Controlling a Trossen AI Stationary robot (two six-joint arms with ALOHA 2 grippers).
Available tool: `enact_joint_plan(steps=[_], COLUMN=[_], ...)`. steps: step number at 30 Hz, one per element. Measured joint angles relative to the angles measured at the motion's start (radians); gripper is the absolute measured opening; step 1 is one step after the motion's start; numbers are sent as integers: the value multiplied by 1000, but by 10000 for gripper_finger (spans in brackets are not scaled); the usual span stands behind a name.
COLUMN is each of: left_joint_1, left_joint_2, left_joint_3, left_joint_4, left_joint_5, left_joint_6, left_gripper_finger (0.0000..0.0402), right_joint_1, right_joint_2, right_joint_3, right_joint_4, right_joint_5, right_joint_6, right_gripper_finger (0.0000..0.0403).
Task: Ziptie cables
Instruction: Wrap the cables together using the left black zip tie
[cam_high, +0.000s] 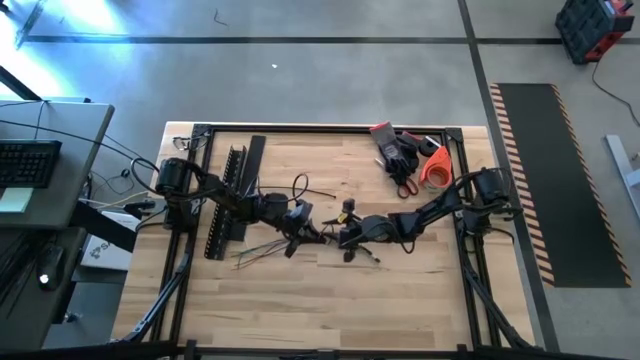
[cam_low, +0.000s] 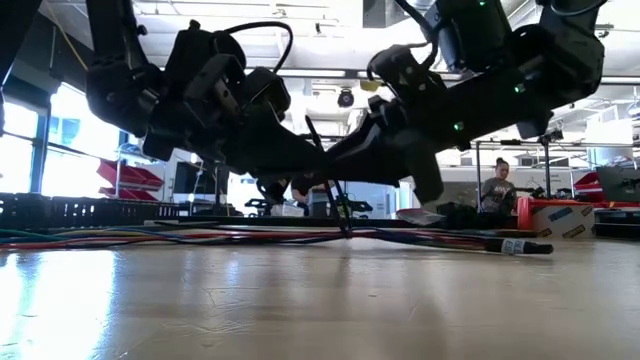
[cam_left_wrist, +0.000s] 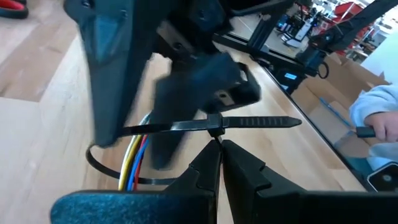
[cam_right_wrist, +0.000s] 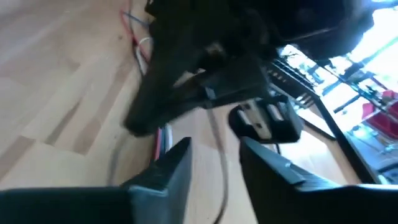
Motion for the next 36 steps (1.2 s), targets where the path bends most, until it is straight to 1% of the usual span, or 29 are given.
enact_joint_plan(steps=[5,7,11,14,16,21,26,31,33,36], left_joint_1=[-13,-16,-23,-19,-15,-16,-15,-15,-16,-16], left_joint_2=[0,0,0,0,0,0,-1,-1,-1,-1], left_joint_3=[0,0,-4,-26,-42,-82,-80,-79,-79,-79], left_joint_4=[-1,0,2,7,37,194,207,190,190,190], left_joint_5=[0,-14,-69,-103,-120,-151,-177,-202,-207,-206], left_joint_6=[0,0,2,23,33,57,81,83,88,89], left_gripper_finger=[0,0,4,19,33,64,77,72,60,33], right_joint_1=[21,28,26,26,26,26,28,28,28,28], right_joint_2=[0,0,0,0,0,0,0,0,0,0], right_joint_3=[0,0,0,0,0,0,0,0,0,0], right_joint_4=[3,0,-1,-6,-8,-9,-15,-16,-16,-15], right_joint_5=[100,122,134,131,131,131,127,127,127,127], right_joint_6=[-15,-50,-58,-44,-45,-41,-18,-18,-18,-23], right_gripper_finger=[23,7,2,1,0,0,0,0,0,0])
